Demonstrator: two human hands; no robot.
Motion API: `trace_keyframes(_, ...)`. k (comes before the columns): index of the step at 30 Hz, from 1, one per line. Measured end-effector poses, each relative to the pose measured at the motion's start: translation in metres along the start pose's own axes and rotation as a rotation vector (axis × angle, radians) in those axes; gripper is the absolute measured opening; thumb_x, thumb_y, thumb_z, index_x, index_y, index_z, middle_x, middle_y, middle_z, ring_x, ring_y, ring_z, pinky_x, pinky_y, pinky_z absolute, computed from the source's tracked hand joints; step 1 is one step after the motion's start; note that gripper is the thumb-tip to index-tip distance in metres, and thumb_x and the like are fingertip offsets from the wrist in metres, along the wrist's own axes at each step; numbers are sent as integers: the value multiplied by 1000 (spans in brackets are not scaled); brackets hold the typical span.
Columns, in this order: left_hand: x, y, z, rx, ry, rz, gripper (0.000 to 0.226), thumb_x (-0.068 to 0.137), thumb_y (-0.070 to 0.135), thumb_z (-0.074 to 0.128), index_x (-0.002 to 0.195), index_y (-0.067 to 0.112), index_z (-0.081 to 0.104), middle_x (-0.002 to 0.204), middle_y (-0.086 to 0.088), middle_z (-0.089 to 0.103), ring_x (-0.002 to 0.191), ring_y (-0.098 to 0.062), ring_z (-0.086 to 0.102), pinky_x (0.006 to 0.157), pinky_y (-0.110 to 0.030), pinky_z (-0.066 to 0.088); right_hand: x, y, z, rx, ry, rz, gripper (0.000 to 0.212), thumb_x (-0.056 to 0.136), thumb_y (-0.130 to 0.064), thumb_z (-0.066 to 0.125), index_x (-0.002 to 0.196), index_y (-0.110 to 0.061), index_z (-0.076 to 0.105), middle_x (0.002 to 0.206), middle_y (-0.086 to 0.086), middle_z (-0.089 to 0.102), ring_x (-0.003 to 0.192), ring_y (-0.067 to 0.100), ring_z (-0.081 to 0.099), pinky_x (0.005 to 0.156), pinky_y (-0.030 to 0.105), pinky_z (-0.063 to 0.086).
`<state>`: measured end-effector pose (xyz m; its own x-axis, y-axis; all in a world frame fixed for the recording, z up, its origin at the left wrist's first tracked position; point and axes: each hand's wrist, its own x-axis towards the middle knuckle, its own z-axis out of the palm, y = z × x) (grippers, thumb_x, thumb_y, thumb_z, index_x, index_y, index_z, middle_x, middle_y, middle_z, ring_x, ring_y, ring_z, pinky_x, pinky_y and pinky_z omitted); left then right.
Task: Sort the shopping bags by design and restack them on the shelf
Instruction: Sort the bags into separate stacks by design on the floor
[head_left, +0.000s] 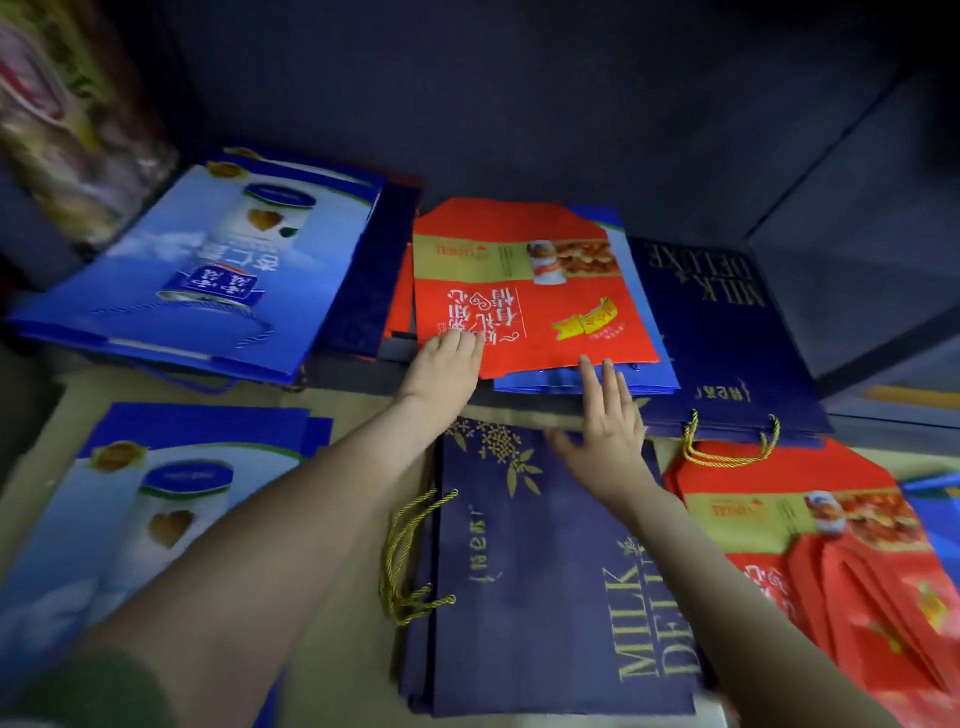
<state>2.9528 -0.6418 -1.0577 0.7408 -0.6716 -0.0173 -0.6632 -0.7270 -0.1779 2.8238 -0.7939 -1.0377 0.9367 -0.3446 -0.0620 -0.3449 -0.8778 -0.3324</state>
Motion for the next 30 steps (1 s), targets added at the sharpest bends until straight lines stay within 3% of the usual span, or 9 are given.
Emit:
trace_keyframes(3,-14,-4,-10,107,149,97,53,81,5,38,131,9,53,110,-2,59,99,-17,57,82,-25,46,-6,3,-5,-83,87,-49,89,84,-33,66,152,-21,10,159,9,7,146,27,4,115,53,11)
trace_keyframes(5,-28,-5,-16,21,388,149,47,72,4,47,114,6,67,93,-5,65,84,-21,62,76,-30,51,-11,4,-13,-197,214,-142,94,76,-33,72,151,-16,18,156,14,18,145,31,12,114,55,14)
trace_keyframes(9,-68,22,-34,-343,680,262,41,88,-3,32,111,-5,66,111,-20,66,104,-34,64,98,-47,44,-31,1,-44,-337,320,-326,94,69,-22,71,149,-15,23,150,15,34,141,31,28,114,47,11)
trace_keyframes(12,-97,48,-46,-407,674,398,44,101,1,23,113,-4,66,116,-19,65,109,-33,63,97,-46,48,-69,11,-54,-313,264,-331,72,75,-1,42,145,-15,36,136,19,52,125,36,50,103,46,40)
trace_keyframes(15,-114,73,-42,-379,653,584,43,101,4,26,115,1,66,116,-14,67,108,-27,64,99,-40,47,-122,33,-49,-440,206,-243,71,72,3,42,141,-12,42,129,23,56,112,40,59,78,45,55)
trace_keyframes(22,-130,135,-22,-327,450,795,49,81,5,35,120,7,64,115,-11,67,105,-25,65,94,-38,50,-218,72,-36,-649,86,98,55,75,-6,29,114,3,66,97,31,65,71,45,66,42,43,51)
trace_keyframes(25,-129,157,-14,-288,330,775,50,77,5,51,126,9,60,120,-14,64,109,-28,63,96,-40,47,-223,99,-27,-666,-29,278,52,75,-5,29,111,6,66,99,29,66,67,44,65,35,40,47)
trace_keyframes(28,-128,167,-8,-280,213,722,72,66,16,82,132,10,55,128,-14,59,116,-27,59,99,-41,44,-208,121,-28,-657,-88,309,54,85,-16,44,137,-3,47,129,25,55,103,47,60,66,48,55)
trace_keyframes(30,-129,169,-6,-272,187,716,75,66,21,83,133,11,53,132,-14,56,119,-27,57,100,-41,43,-200,147,-26,-636,-169,212,69,94,-22,46,152,-14,9,154,15,24,138,38,29,106,47,34)
